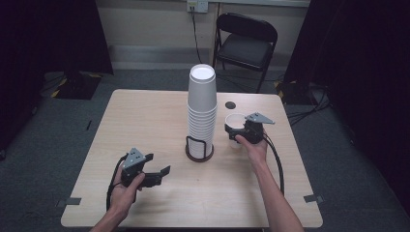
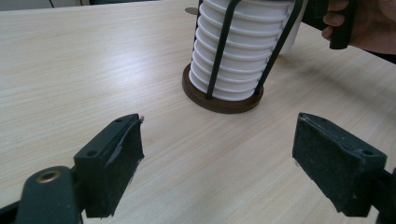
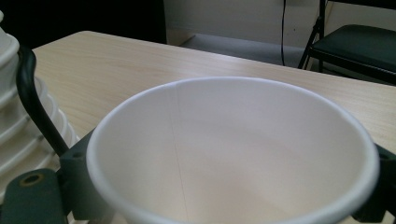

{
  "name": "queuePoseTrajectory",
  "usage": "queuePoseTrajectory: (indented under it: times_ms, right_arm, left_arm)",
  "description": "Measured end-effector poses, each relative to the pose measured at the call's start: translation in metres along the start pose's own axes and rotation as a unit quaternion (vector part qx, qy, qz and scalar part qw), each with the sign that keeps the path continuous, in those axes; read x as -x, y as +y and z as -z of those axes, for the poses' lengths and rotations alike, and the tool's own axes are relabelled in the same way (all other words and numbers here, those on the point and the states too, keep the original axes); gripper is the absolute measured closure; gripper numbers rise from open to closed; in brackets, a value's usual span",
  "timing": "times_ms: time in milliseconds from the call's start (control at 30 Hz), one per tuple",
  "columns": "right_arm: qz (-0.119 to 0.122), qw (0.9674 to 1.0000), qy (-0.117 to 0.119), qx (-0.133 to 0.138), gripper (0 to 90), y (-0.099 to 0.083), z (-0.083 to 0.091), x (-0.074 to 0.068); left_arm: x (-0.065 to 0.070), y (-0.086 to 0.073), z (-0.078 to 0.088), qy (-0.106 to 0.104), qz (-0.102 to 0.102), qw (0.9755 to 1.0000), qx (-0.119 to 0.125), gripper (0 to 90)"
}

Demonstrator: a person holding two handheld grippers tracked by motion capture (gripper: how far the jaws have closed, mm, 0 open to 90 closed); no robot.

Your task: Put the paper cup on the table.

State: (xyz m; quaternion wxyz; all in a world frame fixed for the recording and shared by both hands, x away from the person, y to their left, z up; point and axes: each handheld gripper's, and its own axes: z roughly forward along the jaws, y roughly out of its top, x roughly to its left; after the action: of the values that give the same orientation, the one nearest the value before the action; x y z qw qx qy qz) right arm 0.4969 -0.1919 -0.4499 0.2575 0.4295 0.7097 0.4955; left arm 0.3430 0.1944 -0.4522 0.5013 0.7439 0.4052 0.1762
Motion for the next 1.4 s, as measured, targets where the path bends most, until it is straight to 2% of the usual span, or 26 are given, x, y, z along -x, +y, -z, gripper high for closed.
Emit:
queuePoseTrajectory:
  times_ms: [200, 400, 600, 700, 800, 1033, 1133, 1333, 1400]
  right_arm:
    - [0.001, 1.0, -0.003, -0.008, 9.9, -0.005, -0.002, 0.001]
    - [-0.007, 1.0, -0.004, 0.005, 9.9, -0.012, 0.003, 0.001]
    - [-0.013, 0.9997, -0.009, -0.016, 9.3, -0.013, 0.012, 0.004]
    - [-0.005, 0.9998, -0.012, -0.015, 9.1, -0.015, 0.014, 0.001]
    - [-0.007, 0.9998, -0.01, -0.017, 9.4, -0.019, 0.015, 0.0]
    - [-0.003, 0.9993, -0.012, -0.036, 10.9, -0.022, 0.015, 0.001]
    - [0.003, 0.9984, -0.014, -0.055, 12.5, -0.024, 0.013, 0.001]
    - [-0.005, 0.9963, -0.018, -0.084, 13.2, -0.032, 0.011, 0.002]
    - [-0.005, 0.9965, -0.019, -0.081, 13.7, -0.034, 0.012, 0.002]
  left_arm:
    - [0.001, 0.0, 0.0, 0.001, -0.005, 1.0, -0.003, 16.0]
    - [-0.002, -0.001, -0.002, 0.004, 0.005, 1.0, -0.006, 16.1]
    - [-0.001, -0.001, -0.003, 0.005, 0.001, 1.0, -0.008, 16.2]
    - [0.0, -0.001, -0.004, 0.006, 0.0, 0.9999, -0.01, 16.2]
    - [-0.001, -0.001, -0.005, 0.006, 0.002, 0.9999, -0.01, 16.2]
    - [-0.002, -0.001, -0.005, 0.007, 0.004, 0.9999, -0.01, 16.4]
    - [-0.002, -0.001, -0.005, 0.005, -0.004, 0.9999, -0.016, 17.1]
    - [-0.002, -0.001, -0.007, 0.004, -0.002, 0.9999, -0.016, 16.7]
    - [-0.002, -0.002, -0.006, 0.008, 0.001, 0.9998, -0.016, 16.4]
